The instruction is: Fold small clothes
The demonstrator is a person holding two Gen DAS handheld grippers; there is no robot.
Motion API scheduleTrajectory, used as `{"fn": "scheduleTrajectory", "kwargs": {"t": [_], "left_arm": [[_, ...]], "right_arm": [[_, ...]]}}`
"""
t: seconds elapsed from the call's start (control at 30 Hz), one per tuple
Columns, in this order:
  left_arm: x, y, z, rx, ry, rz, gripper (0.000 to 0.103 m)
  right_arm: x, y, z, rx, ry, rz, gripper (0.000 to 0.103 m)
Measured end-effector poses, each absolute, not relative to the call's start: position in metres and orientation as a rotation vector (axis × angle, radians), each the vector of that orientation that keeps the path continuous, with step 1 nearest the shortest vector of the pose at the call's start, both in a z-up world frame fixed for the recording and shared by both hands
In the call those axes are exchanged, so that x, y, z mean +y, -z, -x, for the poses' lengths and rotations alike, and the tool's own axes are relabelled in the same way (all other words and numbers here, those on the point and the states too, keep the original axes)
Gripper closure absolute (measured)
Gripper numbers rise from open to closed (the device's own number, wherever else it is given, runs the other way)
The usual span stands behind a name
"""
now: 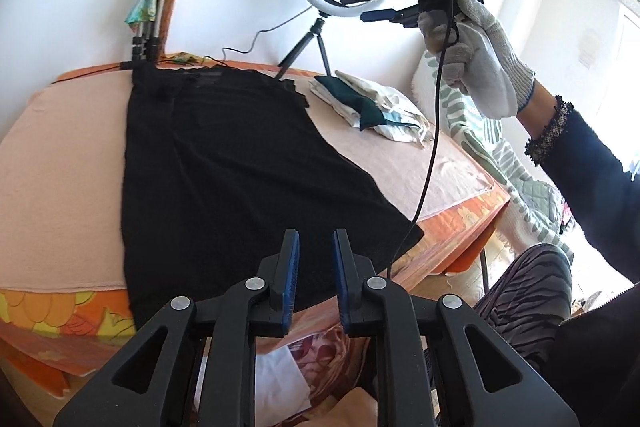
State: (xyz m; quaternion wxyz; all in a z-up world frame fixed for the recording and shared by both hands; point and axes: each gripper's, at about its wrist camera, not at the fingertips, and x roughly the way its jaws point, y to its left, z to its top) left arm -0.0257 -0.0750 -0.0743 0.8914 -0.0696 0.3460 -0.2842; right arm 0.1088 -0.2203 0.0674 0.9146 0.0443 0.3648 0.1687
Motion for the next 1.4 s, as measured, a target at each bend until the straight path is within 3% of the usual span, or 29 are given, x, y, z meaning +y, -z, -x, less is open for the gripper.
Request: {"fn": "scheduleTrajectory", "kwargs": {"t": [0.07, 0.33, 0.4, 0.47, 0.5, 0.57, 0.6, 1.13, 1.3, 1.4], "left_arm": [[-0.096, 0.076, 0.025, 0.72, 0.633, 0.124, 0.074], [-0.164, 0.091, 0.018, 0.766, 0.724, 0.044, 0.074], [-0.179, 0.095, 0.015, 0.781, 0.736, 0.033, 0.074], [-0.196, 0.099, 0.014, 0.791, 0.755, -0.001, 0.072], [-0.206, 0.101, 0.014, 0.794, 0.763, -0.021, 0.07], [-0.222, 0.104, 0.014, 0.79, 0.77, -0.058, 0.05], [-0.229, 0.106, 0.013, 0.787, 0.77, -0.077, 0.049], [-0.256, 0.134, -0.007, 0.814, 0.717, -0.161, 0.05], [-0.259, 0.136, -0.006, 0.803, 0.737, -0.18, 0.061], [-0.255, 0.131, -0.008, 0.786, 0.724, -0.178, 0.061]], "right_arm": [[-0.243, -0.069, -0.105, 0.747, -0.349, -0.121, 0.048], [-0.312, -0.074, -0.087, 0.737, -0.372, -0.138, 0.047], [-0.324, -0.076, -0.087, 0.733, -0.367, -0.136, 0.038], [-0.334, -0.078, -0.089, 0.73, -0.365, -0.142, 0.037], [-0.337, -0.078, -0.091, 0.728, -0.366, -0.146, 0.037], [-0.342, -0.077, -0.095, 0.729, -0.371, -0.152, 0.037], [-0.344, -0.075, -0.098, 0.731, -0.37, -0.154, 0.037], [-0.374, -0.048, -0.148, 0.796, -0.352, -0.138, 0.037], [-0.384, -0.053, -0.158, 0.806, -0.319, -0.101, 0.037], [-0.387, -0.053, -0.158, 0.805, -0.282, -0.054, 0.037]]}}
